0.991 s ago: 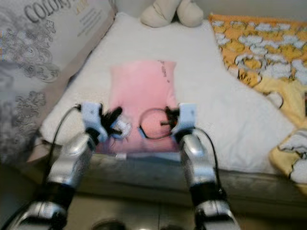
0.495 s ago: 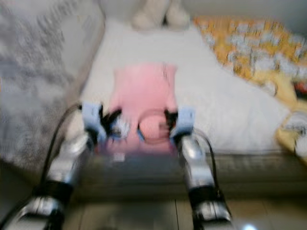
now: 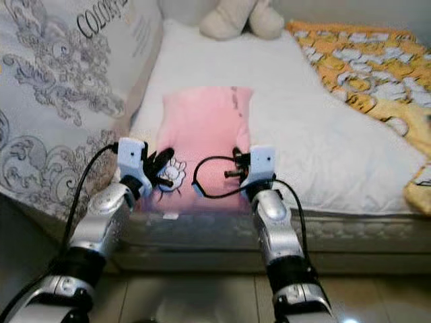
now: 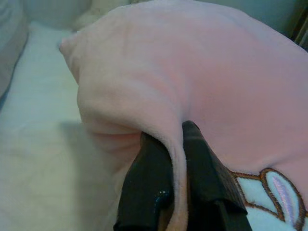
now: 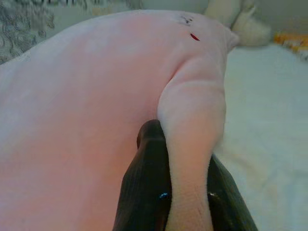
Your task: Clean up the room
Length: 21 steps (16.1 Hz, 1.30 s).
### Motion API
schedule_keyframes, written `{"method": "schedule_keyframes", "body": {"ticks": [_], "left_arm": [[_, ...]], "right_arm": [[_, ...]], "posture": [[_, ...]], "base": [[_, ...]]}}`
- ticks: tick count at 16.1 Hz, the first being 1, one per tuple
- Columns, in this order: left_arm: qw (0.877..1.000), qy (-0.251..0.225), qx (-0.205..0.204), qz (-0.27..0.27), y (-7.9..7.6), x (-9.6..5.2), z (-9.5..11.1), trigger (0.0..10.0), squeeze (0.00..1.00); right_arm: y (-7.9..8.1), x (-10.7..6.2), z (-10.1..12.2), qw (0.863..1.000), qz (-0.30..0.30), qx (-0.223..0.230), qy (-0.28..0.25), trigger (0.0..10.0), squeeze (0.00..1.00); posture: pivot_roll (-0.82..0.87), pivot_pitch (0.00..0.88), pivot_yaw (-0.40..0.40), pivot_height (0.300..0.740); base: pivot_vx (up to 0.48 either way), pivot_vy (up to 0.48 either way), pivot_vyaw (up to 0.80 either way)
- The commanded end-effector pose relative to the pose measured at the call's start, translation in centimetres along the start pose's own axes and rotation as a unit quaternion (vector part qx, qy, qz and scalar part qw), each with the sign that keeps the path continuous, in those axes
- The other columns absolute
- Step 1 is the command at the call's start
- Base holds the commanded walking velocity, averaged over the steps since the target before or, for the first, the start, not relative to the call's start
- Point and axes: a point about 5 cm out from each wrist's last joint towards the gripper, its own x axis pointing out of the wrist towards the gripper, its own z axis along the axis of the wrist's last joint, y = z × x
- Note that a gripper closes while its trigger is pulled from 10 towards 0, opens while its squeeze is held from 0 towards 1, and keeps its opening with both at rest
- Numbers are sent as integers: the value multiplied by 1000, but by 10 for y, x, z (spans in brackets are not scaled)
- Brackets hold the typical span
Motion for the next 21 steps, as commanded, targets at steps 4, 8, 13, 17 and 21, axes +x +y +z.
{"method": "schedule_keyframes", "body": {"ticks": [4, 8, 13, 17, 21], "left_arm": [[999, -32, 15, 30, 13, -1, 14, 0, 0], [999, -35, 15, 33, 14, -1, 15, 0, 0], [998, -40, -15, 49, 18, -2, 17, 0, 0], [999, -36, 7, 39, 20, 6, 24, 0, 0], [999, -24, 21, 34, 18, 17, 32, 0, 0]], "right_arm": [[-15, 5, 17, 999, -26, -15, -36, 0, 0], [-13, 6, 16, 999, -21, -14, -36, 0, 0], [-12, 7, 14, 999, -13, -11, -32, 0, 0], [-8, 9, 14, 999, -7, -8, -30, 0, 0], [-8, 11, 15, 999, -5, -7, -31, 0, 0]], "posture": [[-37, 0, 0, 740], [-33, 0, -1, 740], [-28, 0, -5, 740], [-23, 0, -6, 740], [-29, 0, 0, 740]], "base": [[480, 0, 0], [480, 0, 0], [86, 375, 0], [0, 461, 0], [83, 86, 0]]}}
